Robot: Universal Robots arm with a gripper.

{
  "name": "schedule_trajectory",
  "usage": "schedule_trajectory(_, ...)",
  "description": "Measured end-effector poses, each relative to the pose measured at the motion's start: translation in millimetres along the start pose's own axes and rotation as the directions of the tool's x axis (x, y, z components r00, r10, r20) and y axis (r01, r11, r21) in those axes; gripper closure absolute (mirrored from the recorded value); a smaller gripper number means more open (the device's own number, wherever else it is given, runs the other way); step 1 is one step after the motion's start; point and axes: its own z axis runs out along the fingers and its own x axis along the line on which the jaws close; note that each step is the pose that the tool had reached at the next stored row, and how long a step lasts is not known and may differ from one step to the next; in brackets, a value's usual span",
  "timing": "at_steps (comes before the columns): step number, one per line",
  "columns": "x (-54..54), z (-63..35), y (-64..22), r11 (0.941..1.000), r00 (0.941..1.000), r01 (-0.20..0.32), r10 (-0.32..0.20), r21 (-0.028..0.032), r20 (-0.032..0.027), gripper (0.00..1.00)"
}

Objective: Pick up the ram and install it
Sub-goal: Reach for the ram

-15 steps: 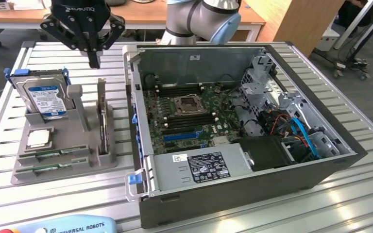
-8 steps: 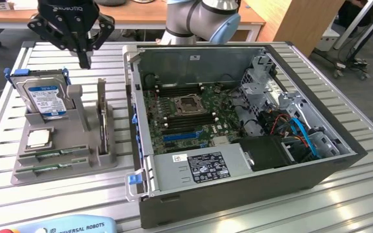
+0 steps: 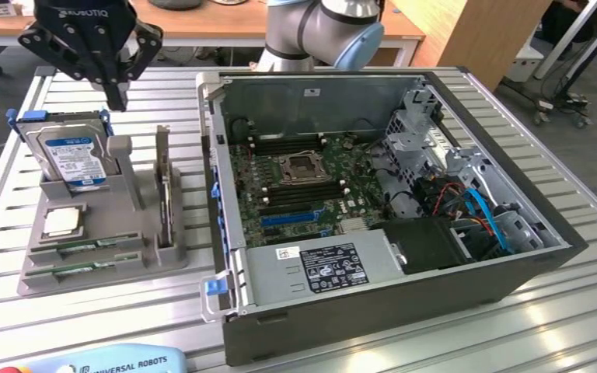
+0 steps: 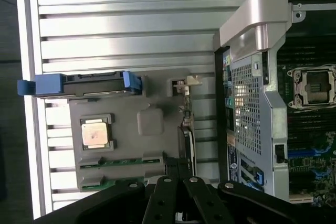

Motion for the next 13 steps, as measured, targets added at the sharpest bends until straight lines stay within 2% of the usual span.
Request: schedule_trajectory(13,35.3,-0.9,-2.6,1.0000,1.0000,0.000,0.000,0.0000,0.0000,0.90)
